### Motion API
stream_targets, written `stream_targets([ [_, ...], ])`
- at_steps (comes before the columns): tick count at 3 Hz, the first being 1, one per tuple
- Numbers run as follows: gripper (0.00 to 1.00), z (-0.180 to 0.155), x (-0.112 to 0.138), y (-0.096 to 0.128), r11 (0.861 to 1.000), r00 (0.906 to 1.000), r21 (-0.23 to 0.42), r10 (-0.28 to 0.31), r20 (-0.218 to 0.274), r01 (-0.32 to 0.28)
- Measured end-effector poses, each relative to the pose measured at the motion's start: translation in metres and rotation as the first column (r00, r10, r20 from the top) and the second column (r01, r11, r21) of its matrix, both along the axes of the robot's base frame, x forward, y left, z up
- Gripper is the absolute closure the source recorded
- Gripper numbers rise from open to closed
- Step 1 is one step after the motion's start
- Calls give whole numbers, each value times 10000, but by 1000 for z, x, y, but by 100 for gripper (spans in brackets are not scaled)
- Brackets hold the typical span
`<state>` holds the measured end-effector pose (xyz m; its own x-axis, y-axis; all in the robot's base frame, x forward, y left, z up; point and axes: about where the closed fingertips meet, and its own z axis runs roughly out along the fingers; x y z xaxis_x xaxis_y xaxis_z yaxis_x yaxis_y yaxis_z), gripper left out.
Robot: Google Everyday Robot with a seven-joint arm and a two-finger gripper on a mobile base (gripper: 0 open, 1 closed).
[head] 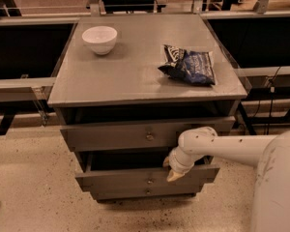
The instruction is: Open middle drawer
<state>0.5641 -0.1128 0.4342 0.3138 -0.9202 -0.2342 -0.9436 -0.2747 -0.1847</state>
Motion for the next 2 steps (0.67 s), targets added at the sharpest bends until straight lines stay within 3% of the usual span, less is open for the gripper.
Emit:
stream_targets([
  [1,12,0,0,0,10000,10000,0,0,0,0],
  [2,0,0,0,0,10000,10000,0,0,-1,0],
])
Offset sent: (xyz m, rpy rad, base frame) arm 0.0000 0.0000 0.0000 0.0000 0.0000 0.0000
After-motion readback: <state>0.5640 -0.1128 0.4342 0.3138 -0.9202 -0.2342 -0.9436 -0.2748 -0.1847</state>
